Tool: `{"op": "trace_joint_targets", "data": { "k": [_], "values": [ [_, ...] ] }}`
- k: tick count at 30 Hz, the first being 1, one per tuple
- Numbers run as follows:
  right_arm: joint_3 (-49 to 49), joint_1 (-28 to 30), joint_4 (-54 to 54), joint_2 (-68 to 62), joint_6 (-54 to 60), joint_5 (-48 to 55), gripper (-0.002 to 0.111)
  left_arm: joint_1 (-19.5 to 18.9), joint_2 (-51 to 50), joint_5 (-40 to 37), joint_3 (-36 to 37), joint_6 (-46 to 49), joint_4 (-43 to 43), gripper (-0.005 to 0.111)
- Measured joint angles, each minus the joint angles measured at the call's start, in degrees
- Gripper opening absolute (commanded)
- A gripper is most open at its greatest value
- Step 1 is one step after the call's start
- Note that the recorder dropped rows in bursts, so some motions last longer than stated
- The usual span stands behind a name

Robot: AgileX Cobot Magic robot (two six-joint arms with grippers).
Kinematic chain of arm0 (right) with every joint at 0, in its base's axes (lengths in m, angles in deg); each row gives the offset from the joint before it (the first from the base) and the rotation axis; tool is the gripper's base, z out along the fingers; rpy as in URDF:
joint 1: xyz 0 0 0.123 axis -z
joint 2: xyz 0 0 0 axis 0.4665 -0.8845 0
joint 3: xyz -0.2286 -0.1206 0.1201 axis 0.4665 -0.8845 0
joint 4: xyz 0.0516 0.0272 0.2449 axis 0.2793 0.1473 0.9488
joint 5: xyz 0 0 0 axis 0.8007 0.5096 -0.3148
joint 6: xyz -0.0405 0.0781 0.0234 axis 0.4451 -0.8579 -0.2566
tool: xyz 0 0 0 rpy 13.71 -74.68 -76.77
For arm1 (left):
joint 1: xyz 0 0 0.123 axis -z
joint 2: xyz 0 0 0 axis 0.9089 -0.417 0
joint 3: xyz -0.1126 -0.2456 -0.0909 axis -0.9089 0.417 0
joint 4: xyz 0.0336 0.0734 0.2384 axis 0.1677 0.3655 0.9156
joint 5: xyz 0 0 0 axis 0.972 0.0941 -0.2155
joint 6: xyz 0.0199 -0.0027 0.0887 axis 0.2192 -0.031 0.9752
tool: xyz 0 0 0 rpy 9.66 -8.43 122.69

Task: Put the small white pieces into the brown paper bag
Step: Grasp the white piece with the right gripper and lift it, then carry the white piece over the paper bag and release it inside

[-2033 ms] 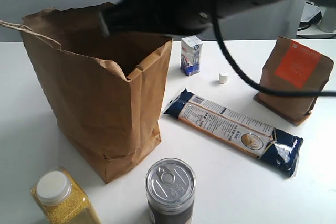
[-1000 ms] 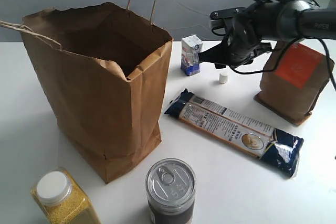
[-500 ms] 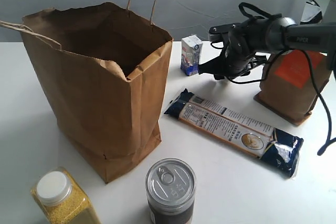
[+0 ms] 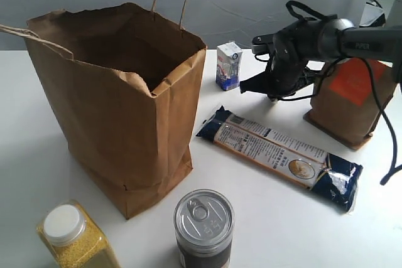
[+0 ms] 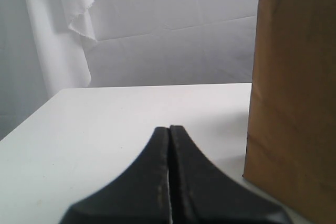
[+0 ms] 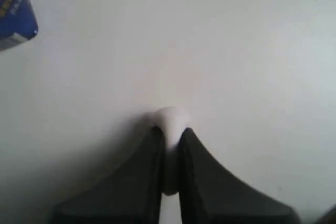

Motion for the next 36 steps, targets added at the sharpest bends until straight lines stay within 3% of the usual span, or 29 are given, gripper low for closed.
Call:
{"op": "trace_joint_targets", "data": {
  "k": [5, 9, 13, 23, 28, 36],
  "values": [
    [-8.8, -2.2, 0.7, 11.1, -0.1, -0.5, 0.000, 0.0, 0.0, 0.0, 0.0, 0.0, 0.0, 0.000],
    [-26.7, -5.6, 1.1, 29.8, -4.3, -12.7, 0.000, 0.0, 0.0, 0.0, 0.0, 0.0, 0.0, 0.000],
    [-33.5, -9.8, 1.1, 41.7, -4.7, -16.6, 0.000, 0.0, 0.0, 0.0, 0.0, 0.0, 0.0, 0.000],
    [-33.9, -21.5, 2.6, 55.8, -6.2, -17.4, 0.000, 0.0, 0.0, 0.0, 0.0, 0.0, 0.0, 0.000],
    [-33.9, -25.8, 4.7, 56.1, -6.2, -21.8, 0.000, 0.0, 0.0, 0.0, 0.0, 0.0, 0.0, 0.000],
    [-30.7, -27.7, 6.8, 49.9, -6.2, -24.1, 0.001, 0.0, 0.0, 0.0, 0.0, 0.0, 0.0, 0.000]
  ]
}}
